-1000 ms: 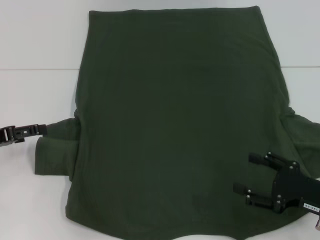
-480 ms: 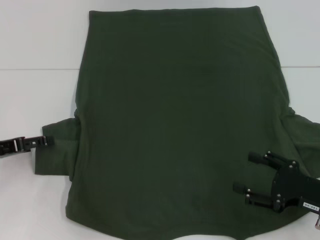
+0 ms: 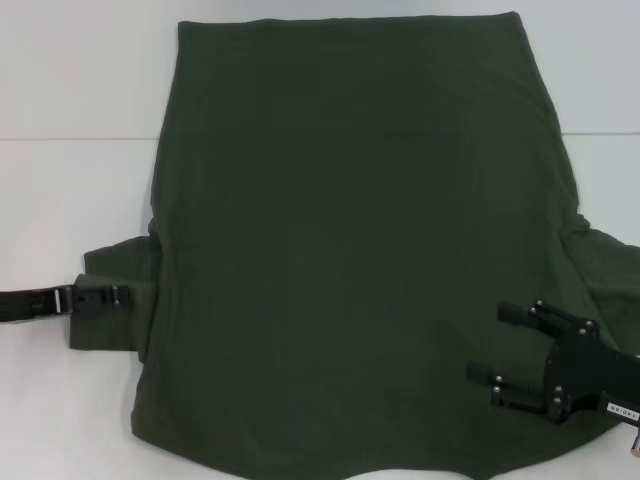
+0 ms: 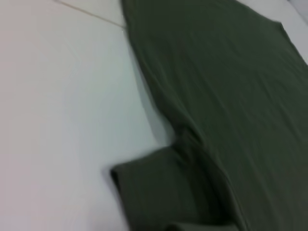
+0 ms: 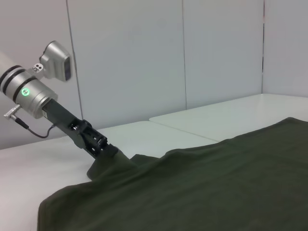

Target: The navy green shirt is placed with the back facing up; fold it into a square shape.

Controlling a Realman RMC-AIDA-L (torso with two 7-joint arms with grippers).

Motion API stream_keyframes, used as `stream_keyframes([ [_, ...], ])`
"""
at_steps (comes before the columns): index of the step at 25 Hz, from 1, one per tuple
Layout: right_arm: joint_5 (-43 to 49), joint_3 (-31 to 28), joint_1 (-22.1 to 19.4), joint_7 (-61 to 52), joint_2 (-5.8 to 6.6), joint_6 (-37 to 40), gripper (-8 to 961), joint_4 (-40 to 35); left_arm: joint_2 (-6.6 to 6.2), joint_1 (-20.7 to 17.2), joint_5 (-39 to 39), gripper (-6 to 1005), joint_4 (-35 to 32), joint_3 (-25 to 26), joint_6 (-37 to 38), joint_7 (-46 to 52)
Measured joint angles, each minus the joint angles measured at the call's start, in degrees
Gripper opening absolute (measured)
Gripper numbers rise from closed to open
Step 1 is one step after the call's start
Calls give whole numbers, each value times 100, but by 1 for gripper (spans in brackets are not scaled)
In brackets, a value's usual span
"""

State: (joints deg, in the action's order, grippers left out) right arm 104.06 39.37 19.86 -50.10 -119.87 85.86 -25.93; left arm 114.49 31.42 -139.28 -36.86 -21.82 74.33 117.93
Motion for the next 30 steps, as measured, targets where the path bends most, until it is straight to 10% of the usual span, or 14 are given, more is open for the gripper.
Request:
stream_keyframes([
  [5,0,0,0,0,-2,0,891,0,59,-2,41,933,-56,-115,-97,-53],
  [21,5,14,4,-9,-9,19,891,0,73,-24,150,277,-117,-95,-146,-142],
  [30,2,16,41,-9,-5,21,892,0,62,-24,161,90,-209,-117,-145,21],
])
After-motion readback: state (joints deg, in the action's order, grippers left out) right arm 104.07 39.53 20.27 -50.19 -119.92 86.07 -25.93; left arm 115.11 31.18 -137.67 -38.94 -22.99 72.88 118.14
